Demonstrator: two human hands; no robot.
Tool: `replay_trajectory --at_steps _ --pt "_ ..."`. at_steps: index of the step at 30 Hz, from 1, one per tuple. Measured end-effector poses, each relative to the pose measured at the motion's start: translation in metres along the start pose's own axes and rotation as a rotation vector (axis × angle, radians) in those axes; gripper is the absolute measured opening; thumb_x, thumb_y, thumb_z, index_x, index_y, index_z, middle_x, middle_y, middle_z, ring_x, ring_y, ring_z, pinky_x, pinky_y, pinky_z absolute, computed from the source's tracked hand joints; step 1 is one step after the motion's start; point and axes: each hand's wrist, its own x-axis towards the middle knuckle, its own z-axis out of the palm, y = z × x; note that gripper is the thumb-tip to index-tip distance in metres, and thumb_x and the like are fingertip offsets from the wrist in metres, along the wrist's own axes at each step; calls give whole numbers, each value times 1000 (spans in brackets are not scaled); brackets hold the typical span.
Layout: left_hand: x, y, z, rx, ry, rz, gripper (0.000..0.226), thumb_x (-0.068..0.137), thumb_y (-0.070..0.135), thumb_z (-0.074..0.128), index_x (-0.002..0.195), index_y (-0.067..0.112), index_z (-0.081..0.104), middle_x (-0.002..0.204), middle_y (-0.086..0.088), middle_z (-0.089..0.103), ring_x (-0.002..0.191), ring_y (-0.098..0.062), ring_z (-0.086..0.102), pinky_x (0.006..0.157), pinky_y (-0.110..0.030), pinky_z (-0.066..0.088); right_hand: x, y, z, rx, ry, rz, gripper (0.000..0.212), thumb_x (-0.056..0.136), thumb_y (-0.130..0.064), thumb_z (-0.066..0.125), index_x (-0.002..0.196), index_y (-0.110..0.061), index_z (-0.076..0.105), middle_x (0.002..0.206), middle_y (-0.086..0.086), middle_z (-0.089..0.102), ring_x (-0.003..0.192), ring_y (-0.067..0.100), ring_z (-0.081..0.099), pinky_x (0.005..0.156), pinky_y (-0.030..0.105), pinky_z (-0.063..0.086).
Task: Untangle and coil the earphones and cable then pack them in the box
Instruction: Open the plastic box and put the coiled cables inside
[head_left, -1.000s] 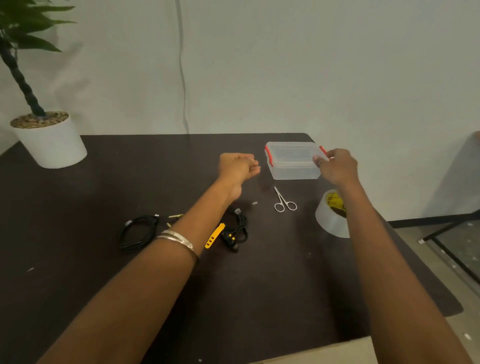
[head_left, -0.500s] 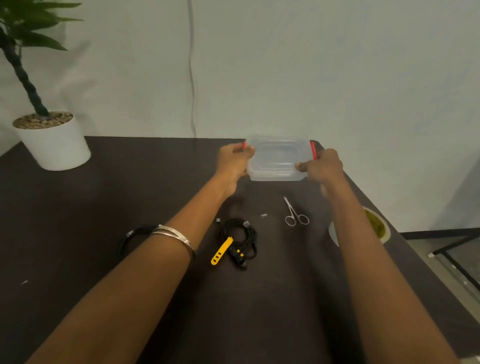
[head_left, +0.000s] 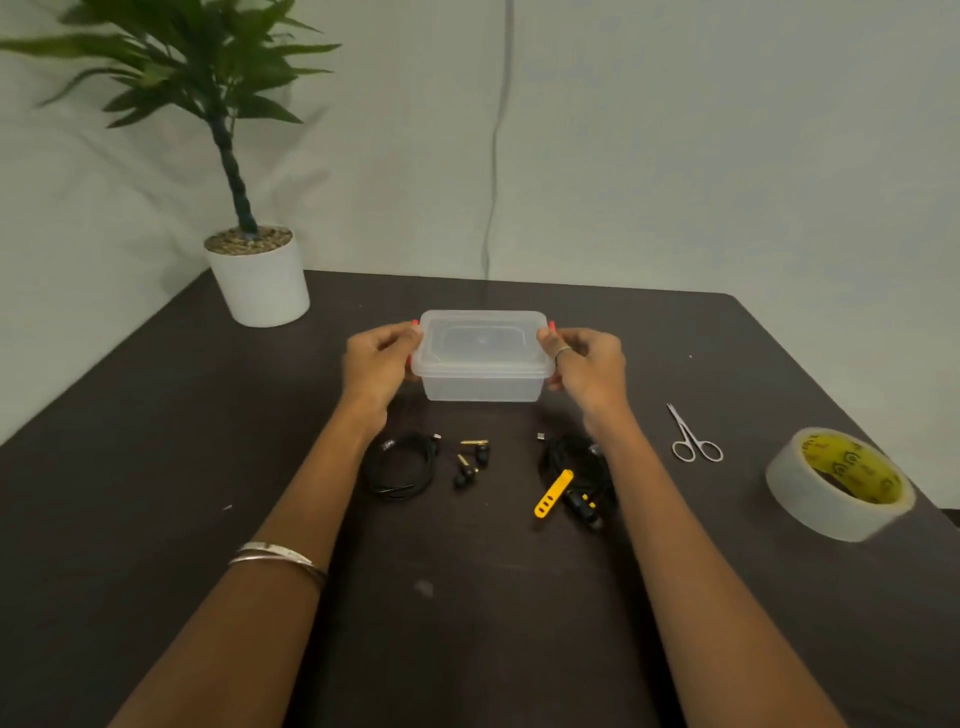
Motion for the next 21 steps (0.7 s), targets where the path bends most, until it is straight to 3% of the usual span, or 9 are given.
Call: replay_trajectory --at_steps 2,6,11,13,15,17,19,21 --pt "2 -5 -7 27 -59 -13 22 88 21 66 107 11 72 102 0 72 91 -21 69 74 -41 60 0 9 2 10 -16 7 19 89 -32 66 83 -14 69 68 7 66 46 12 55 48 27 49" --pt "7 -1 -11 57 -116 -17 25 87 21 69 108 9 71 102 -5 72 90 -21 71 69 -37 61 4 18 0 43 -54 40 25 93 -29 62 96 -7 73 61 7 63 46 13 53 48 25 48" --pt "3 -1 -7 32 -28 -50 15 85 16 70 87 2 74 87 -11 74 79 -21 72 65 -34 60 10 24 -1 4 -66 15 42 98 -25 52 63 -6 67 51 8 59 46 18 55 48 28 49" --pt "3 0 -7 -24 -4 -129 12 86 9 66 83 -2 70 82 -14 71 73 -19 72 62 -30 59 12 27 -1 20 -55 51 40 98 -19 51 67 -4 69 53 9 63 47 19 58 51 30 51" --pt "2 2 -9 -75 -49 -225 10 89 1 60 85 -4 67 79 -13 69 61 -14 70 60 -26 58 12 30 -2 3 -79 100 34 99 -16 48 80 1 71 58 10 66 50 19 60 54 33 52" --pt "1 1 -11 2 -85 -247 12 93 5 55 97 -1 65 82 -12 67 59 -14 68 58 -26 58 11 28 -5 -163 -75 83 32 99 -19 48 91 3 70 68 12 69 61 22 64 65 38 56" --pt "3 2 -17 209 -73 -186 23 98 15 50 116 5 60 94 -11 65 71 -18 67 60 -28 58 11 21 -11 -368 1 -30 35 99 -26 50 100 4 68 90 17 71 87 29 65 81 36 51" --pt "8 2 -28 468 -100 -35 36 99 18 48 134 12 51 119 -9 61 95 -21 64 79 -35 57 7 9 -19 -347 7 -132 40 95 -34 57 118 -2 64 114 12 68 107 24 61 89 27 44"
